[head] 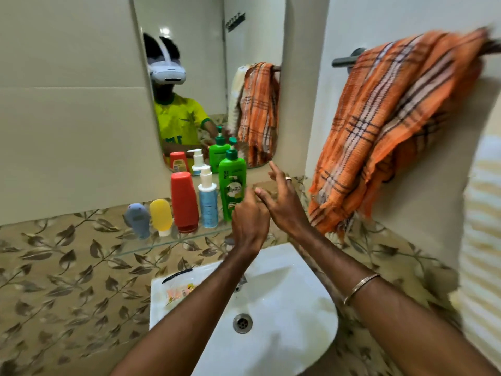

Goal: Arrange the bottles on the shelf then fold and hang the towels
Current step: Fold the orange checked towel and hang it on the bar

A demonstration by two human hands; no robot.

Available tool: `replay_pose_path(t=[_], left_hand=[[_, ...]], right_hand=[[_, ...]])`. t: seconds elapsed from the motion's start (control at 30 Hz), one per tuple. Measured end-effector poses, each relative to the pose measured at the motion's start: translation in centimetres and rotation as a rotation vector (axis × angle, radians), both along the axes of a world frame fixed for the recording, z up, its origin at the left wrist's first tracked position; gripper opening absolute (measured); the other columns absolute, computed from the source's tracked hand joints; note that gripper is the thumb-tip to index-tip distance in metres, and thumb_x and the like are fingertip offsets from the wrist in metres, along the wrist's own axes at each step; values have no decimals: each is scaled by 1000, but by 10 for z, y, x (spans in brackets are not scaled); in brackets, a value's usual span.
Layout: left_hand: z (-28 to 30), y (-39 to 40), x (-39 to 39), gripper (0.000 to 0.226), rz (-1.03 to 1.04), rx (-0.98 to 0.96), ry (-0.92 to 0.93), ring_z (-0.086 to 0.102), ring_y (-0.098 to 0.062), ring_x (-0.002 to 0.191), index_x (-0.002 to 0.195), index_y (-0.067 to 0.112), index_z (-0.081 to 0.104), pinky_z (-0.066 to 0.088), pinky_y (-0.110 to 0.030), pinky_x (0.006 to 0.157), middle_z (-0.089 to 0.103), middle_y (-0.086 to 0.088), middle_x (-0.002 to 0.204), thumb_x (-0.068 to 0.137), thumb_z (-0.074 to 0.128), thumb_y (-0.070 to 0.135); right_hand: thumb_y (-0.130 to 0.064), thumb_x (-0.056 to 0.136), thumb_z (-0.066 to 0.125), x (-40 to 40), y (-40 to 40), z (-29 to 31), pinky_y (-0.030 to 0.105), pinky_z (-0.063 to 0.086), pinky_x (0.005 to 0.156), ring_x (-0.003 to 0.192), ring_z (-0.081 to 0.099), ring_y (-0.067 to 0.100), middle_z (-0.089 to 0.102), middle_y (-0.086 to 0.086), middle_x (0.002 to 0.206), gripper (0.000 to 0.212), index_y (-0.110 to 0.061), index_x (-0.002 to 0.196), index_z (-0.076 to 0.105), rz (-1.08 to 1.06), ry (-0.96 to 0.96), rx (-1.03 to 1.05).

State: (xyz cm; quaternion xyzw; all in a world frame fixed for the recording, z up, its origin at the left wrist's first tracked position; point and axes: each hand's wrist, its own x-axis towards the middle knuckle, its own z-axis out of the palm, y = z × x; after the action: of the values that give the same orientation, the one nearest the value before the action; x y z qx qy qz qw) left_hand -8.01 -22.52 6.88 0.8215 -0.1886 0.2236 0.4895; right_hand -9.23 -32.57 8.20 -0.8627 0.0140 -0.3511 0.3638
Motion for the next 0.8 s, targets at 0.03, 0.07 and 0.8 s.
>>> replay_pose_path(t=[0.03, 0.07, 0.8], left_hand=[[6, -3, -5, 28, -60, -43, 3, 69, -31, 77, 126, 14, 55, 55, -40, 66, 72, -11, 87, 100, 45, 18], [12, -8, -10, 29, -116, -71, 17, 70, -31, 84, 126, 13, 55, 54, -38, 69, 73, -11, 94, 100, 47, 21], [142, -107, -98, 30, -366, 89, -223, 68, -30, 89, 128, 9, 51, 59, -41, 74, 68, -14, 105, 100, 51, 20]], right_hand=[[-34, 96, 64, -13, 0, 9, 30, 42, 103, 134, 51, 24, 54, 15, 144, 68, -26, 155, 30, -37, -37, -21], [-31, 96, 64, -27, -2, 18, 31, 42, 104, 132, 52, 24, 56, 14, 142, 65, -24, 154, 34, -76, -75, -36], [-25, 98, 62, -239, -20, 101, 30, 47, 107, 130, 53, 11, 58, 3, 140, 52, -20, 147, 45, -438, -270, -179]])
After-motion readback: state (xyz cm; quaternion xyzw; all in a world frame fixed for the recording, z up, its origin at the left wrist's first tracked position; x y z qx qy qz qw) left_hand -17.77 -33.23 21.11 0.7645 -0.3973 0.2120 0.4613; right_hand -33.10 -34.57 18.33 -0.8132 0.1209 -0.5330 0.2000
